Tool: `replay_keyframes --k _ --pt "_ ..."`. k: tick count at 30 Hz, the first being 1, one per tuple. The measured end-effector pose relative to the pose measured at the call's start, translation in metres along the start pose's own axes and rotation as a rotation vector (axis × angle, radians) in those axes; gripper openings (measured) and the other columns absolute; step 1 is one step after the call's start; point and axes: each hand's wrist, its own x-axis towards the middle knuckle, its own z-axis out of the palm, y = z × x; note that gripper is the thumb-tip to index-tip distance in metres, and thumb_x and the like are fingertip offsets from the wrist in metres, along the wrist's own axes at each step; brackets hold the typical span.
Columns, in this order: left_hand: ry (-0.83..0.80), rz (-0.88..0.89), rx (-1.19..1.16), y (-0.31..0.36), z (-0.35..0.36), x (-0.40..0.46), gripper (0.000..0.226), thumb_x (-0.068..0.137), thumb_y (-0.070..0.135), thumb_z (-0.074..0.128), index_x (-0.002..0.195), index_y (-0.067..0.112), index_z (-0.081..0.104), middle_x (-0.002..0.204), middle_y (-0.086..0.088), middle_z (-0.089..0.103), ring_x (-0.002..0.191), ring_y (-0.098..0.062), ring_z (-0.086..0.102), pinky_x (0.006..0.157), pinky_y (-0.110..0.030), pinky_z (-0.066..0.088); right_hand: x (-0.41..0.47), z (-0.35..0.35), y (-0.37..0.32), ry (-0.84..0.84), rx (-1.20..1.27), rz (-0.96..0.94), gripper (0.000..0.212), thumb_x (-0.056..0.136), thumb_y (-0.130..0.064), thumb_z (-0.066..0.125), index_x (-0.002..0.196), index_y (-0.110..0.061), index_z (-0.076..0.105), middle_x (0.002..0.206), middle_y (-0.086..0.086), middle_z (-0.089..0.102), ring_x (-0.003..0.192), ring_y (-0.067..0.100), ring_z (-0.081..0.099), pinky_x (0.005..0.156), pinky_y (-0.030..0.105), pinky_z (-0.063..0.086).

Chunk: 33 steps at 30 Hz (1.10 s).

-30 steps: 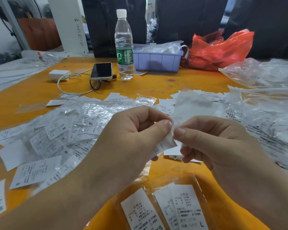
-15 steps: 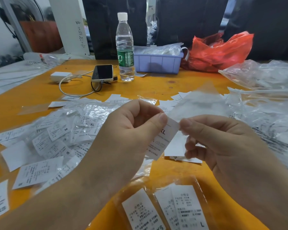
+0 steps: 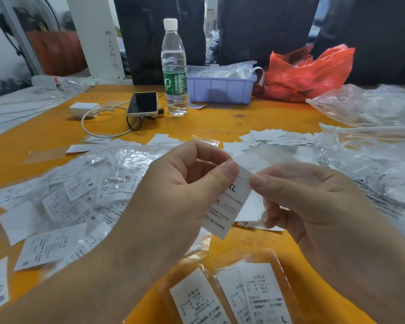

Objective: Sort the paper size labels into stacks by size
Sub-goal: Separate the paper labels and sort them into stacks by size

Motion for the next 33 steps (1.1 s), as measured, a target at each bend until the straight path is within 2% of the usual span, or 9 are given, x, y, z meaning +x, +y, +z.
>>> replay_keyframes --k 6,10,19,21,22,24,27,29,33 --pt "-0.084 -0.064 -0.104 -0.0025 0.0017 0.0001 0.012 0.07 0.036 0.069 0.076 0.028 0.074 0.071 0.005 0.071 0.067 -0.007 0.066 0.058 -0.021 0.052 0.0015 -0.0012 0.0009 0.039 0.069 0.024 0.024 0.057 -0.024 0.077 0.073 -0.005 0.075 0.055 0.01 0.05 0.049 0.015 0.049 0.048 0.021 0.045" --pt "-0.148 -0.086 -0.076 -0.0012 0.001 -0.0004 0.014 0.072 0.034 0.068 0.078 0.023 0.074 0.069 0.005 0.071 0.064 -0.005 0.066 0.055 -0.017 0.05 0.0019 -0.0013 0.0026 0.04 0.091 0.036 0.024 0.058 -0.026 0.078 0.072 -0.007 0.075 0.055 0.009 0.05 0.049 0.016 0.049 0.048 0.022 0.045" --pt "-0.095 -0.086 -0.024 -0.0027 -0.0039 -0.0004 0.008 0.074 0.03 0.067 0.073 0.026 0.074 0.073 0.001 0.074 0.064 -0.014 0.069 0.056 -0.022 0.055 0.0023 -0.0017 0.001 0.014 0.143 0.018 0.017 0.057 -0.023 0.077 0.065 -0.008 0.075 0.056 0.002 0.054 0.048 0.012 0.049 0.046 0.022 0.044" --pt "-0.091 -0.08 -0.003 -0.0021 -0.0033 -0.0007 0.009 0.073 0.032 0.066 0.072 0.027 0.074 0.071 0.003 0.074 0.063 -0.011 0.068 0.054 -0.02 0.053 0.0024 -0.0014 -0.0006 0.003 0.147 0.012 0.019 0.048 -0.012 0.083 0.065 -0.007 0.075 0.056 0.002 0.055 0.048 0.012 0.049 0.045 0.022 0.044" --pt "-0.087 -0.077 -0.001 -0.0016 -0.0029 -0.0009 0.009 0.073 0.032 0.066 0.072 0.027 0.074 0.07 0.003 0.073 0.061 -0.009 0.067 0.053 -0.018 0.051 0.0018 -0.0009 -0.0016 0.003 0.143 0.01 0.025 0.043 -0.016 0.083 0.065 -0.007 0.075 0.056 0.002 0.055 0.048 0.012 0.049 0.045 0.022 0.043" --pt "-0.082 -0.072 -0.001 -0.0005 -0.0019 -0.0013 0.01 0.073 0.032 0.066 0.073 0.026 0.074 0.068 0.005 0.072 0.059 -0.006 0.065 0.052 -0.015 0.048 0.0017 0.0 -0.0019 0.014 0.136 0.007 0.026 0.047 -0.027 0.079 0.064 -0.007 0.075 0.056 0.002 0.054 0.048 0.013 0.048 0.045 0.022 0.043" --pt "-0.082 -0.058 0.014 0.0002 -0.0013 -0.0019 0.012 0.073 0.034 0.066 0.075 0.026 0.074 0.066 0.007 0.07 0.057 -0.004 0.063 0.051 -0.013 0.046 0.0022 -0.0015 0.0002 0.01 0.103 0.008 0.02 0.048 -0.016 0.084 0.064 -0.008 0.076 0.056 0.002 0.054 0.049 0.013 0.049 0.046 0.022 0.044" --pt "-0.081 -0.052 0.013 0.0007 -0.001 -0.0023 0.011 0.073 0.034 0.066 0.074 0.026 0.074 0.064 0.007 0.069 0.056 -0.003 0.062 0.05 -0.013 0.046 0.0023 -0.0016 0.0014 0.024 0.088 0.009 0.019 0.057 -0.027 0.077 0.064 -0.009 0.076 0.056 0.002 0.054 0.049 0.012 0.049 0.047 0.021 0.044" --pt "-0.072 -0.049 0.014 0.0017 0.0 -0.0024 0.011 0.073 0.033 0.066 0.075 0.025 0.073 0.065 0.007 0.07 0.056 -0.003 0.064 0.05 -0.013 0.046 0.0022 -0.001 0.002 0.035 0.072 0.006 0.018 0.06 -0.028 0.075 0.063 -0.01 0.076 0.055 0.002 0.054 0.049 0.013 0.049 0.047 0.022 0.044"
